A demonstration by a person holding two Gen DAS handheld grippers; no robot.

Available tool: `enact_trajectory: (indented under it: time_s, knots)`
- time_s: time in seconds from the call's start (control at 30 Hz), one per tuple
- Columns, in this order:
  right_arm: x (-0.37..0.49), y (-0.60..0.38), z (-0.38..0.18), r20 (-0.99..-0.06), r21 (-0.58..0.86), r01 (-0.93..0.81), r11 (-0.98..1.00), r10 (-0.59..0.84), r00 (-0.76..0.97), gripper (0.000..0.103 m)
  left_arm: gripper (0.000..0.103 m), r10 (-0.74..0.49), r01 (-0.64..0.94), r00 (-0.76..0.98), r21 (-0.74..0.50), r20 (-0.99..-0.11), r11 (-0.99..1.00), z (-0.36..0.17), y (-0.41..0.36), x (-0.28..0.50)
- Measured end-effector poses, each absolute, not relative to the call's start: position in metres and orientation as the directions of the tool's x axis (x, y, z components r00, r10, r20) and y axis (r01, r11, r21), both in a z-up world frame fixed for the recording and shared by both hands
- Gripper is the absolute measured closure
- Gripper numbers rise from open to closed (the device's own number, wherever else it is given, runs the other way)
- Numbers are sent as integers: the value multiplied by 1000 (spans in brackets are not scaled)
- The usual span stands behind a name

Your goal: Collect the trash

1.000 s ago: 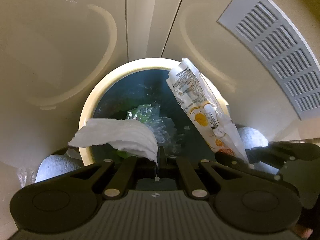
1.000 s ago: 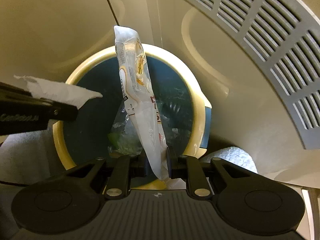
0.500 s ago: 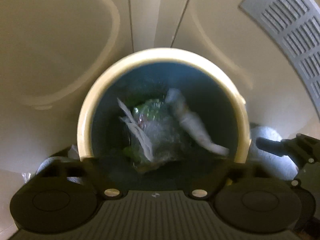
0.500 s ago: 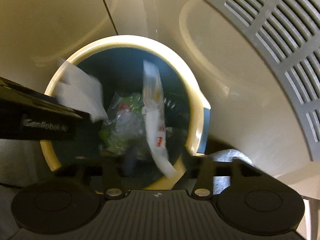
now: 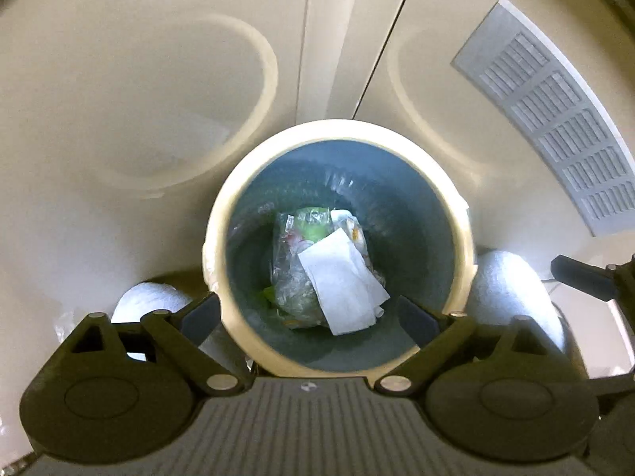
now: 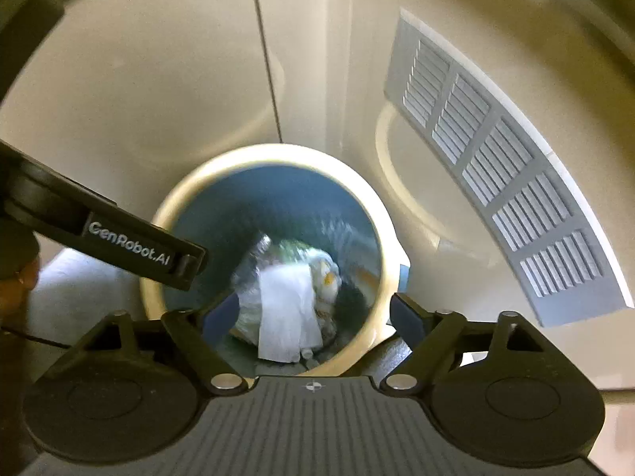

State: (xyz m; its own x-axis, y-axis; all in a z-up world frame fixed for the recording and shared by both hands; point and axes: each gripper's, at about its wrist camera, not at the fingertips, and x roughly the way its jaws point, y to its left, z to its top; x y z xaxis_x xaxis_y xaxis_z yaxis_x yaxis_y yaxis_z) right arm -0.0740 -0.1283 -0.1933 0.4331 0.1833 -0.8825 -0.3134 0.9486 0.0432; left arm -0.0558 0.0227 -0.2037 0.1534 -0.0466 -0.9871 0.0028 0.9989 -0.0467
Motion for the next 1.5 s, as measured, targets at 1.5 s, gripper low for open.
enact_trajectory:
  time_s: [1.5]
  knots:
    - [-162,-129,-129,-773,-41,-327,944,177,609,10,0,51,50,456,82,-889,995,-108,13,-167]
